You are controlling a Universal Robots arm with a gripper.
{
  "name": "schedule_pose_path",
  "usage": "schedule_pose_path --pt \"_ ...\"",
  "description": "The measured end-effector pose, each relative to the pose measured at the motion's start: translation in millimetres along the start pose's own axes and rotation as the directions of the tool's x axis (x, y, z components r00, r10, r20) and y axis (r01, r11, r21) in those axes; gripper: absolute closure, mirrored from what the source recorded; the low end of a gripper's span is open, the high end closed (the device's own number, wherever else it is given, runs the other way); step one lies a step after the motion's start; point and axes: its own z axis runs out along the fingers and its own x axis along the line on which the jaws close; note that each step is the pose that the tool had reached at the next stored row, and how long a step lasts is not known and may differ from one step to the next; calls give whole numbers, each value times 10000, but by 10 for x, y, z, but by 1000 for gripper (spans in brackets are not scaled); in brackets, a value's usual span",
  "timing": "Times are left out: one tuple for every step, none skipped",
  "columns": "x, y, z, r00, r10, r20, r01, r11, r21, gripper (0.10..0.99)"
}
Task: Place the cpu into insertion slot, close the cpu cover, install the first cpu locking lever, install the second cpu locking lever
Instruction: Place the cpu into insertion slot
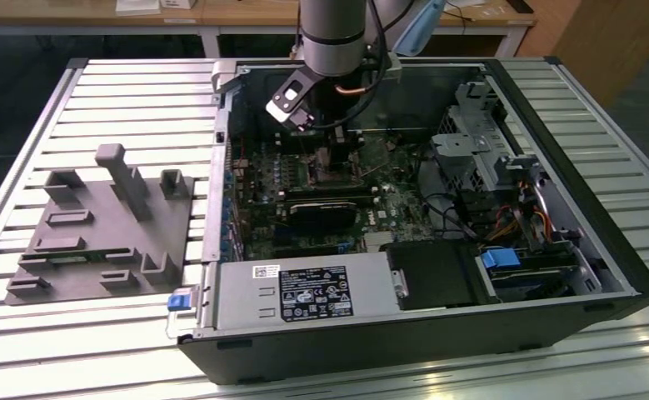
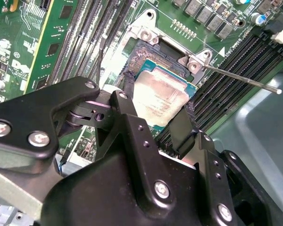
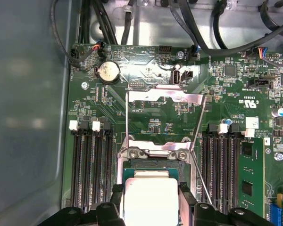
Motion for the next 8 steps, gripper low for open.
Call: schedule_pose_path --pt "0 -1 4 10000 1 1 -1 10000 1 545" --pt "0 -1 9 10000 0 0 0 10000 1 545" --pt "-6 -1 11 10000 -2 4 2 10000 3 545" --pt "-19 -1 13 10000 -1 2 1 10000 2 545" --pt "-28 -1 15 10000 0 1 0 10000 0 545" --pt "-30 -2 15 10000 1 -1 -1 10000 0 545" --pt "-30 -2 15 10000 1 1 -1 10000 1 545" --pt "-30 -2 16 10000 1 2 -1 10000 1 545"
